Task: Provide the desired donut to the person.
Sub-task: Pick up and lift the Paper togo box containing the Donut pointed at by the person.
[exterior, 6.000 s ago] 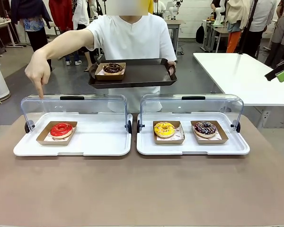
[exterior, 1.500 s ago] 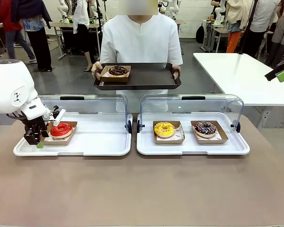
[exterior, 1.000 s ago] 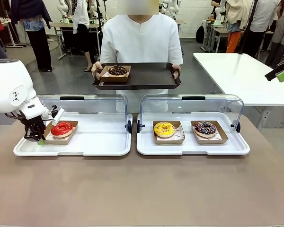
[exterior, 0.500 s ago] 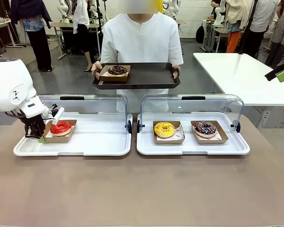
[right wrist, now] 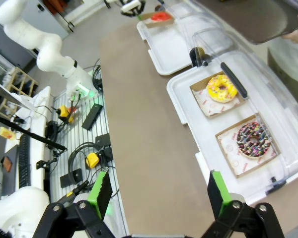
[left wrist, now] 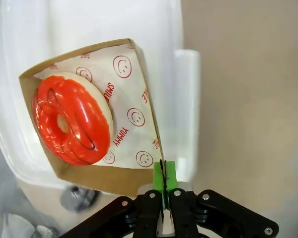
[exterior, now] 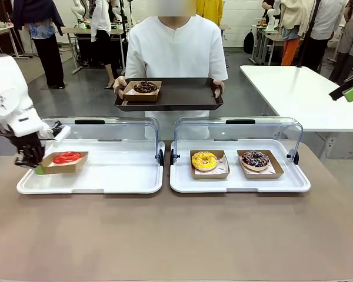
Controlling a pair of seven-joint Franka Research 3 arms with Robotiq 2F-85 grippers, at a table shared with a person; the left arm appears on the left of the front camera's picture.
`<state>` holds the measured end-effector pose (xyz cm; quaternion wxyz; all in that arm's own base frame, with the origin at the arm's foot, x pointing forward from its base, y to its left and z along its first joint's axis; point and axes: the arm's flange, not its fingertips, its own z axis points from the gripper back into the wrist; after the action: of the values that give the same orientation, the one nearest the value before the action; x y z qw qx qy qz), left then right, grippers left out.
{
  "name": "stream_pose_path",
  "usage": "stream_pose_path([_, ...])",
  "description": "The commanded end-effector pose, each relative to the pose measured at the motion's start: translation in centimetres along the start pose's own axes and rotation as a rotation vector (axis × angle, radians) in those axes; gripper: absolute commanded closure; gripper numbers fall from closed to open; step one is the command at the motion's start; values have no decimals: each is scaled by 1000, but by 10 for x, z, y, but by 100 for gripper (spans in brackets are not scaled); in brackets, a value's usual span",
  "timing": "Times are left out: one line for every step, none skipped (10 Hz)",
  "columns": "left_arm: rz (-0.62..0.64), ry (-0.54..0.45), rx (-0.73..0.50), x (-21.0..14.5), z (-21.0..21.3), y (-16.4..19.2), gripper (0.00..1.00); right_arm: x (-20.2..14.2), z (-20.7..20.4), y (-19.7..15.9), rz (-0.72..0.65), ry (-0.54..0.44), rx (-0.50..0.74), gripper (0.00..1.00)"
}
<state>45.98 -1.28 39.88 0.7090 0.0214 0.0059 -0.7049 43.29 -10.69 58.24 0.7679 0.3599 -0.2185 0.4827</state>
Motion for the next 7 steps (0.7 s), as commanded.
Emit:
stream_pose_path([3, 80, -60, -12, 56, -47, 100, 2, 0, 0, -5, 0, 0, 0])
stream_pose_path([-8, 83, -64, -15, 83, -67, 100, 2, 0, 0, -5, 0, 0, 0])
stream_pose_path([-20, 96, -32, -18, 108, -84, 100, 2, 0, 0, -5, 0, 0, 0])
stream_pose_path([-25, 77, -19, -19, 134, -94, 100, 2, 0, 0, -5, 0, 0, 0])
stream_pose_path([-17, 49, -24, -19, 159, -94, 100, 2, 0, 0, -5, 0, 0, 0])
stream_pose_path([-3, 20, -21, -20, 181, -89, 100, 2, 0, 0, -5, 0, 0, 0])
stream_pose_path([12, -2, -15, -18, 196, -87, 100, 2, 0, 0, -5, 0, 0, 0])
